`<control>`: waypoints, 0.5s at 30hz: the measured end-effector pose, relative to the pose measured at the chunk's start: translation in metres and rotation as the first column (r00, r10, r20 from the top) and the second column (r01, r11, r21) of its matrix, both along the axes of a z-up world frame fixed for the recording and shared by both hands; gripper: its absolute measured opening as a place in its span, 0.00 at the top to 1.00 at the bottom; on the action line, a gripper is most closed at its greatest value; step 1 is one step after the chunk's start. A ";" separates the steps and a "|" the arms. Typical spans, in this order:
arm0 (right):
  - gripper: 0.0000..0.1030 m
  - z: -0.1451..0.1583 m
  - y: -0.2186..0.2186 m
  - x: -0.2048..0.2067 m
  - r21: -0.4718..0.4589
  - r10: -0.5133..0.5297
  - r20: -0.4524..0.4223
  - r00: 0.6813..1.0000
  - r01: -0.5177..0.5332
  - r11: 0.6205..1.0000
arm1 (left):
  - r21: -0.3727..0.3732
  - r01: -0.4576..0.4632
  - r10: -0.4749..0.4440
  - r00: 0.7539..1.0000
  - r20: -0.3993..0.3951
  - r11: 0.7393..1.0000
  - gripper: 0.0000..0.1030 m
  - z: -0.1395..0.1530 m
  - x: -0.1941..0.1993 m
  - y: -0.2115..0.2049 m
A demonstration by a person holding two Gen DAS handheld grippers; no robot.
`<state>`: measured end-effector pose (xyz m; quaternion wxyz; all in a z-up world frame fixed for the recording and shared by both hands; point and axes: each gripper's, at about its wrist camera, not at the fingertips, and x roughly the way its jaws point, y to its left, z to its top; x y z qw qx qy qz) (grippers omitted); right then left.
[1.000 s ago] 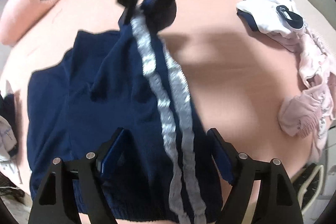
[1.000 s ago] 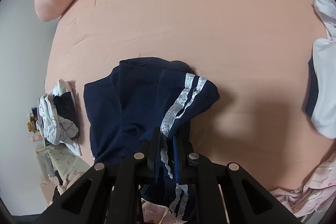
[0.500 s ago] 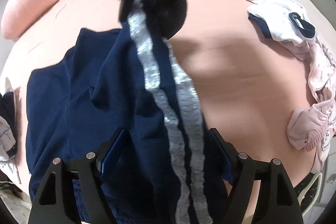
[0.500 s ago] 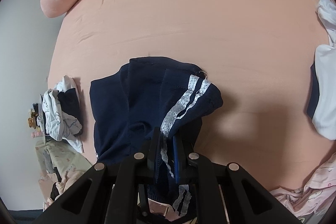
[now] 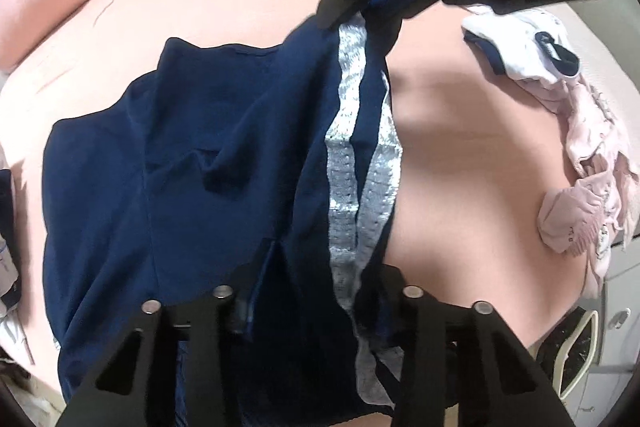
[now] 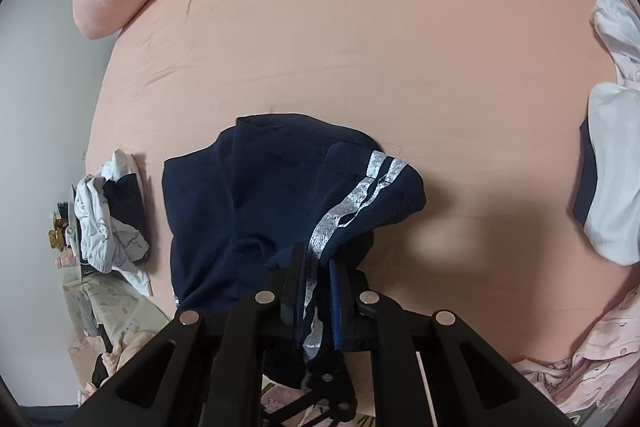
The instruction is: Fold clothes
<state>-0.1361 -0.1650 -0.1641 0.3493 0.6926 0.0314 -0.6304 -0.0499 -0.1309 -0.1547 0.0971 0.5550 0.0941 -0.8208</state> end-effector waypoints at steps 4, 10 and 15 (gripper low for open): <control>0.91 -0.009 0.003 -0.002 -0.006 -0.003 0.030 1.000 0.003 1.000 | 0.036 0.004 -0.004 1.000 -0.003 0.999 0.73 -0.001 -0.001 -0.008; 0.37 -0.021 0.012 -0.001 0.003 -0.021 0.064 0.998 0.021 1.000 | 0.088 0.002 -0.001 1.000 -0.003 0.996 0.74 -0.002 -0.003 -0.021; 0.37 -0.037 0.025 0.005 -0.017 -0.066 0.179 0.982 0.070 0.997 | 0.120 -0.001 0.001 1.000 -0.004 0.993 0.74 -0.003 -0.003 -0.029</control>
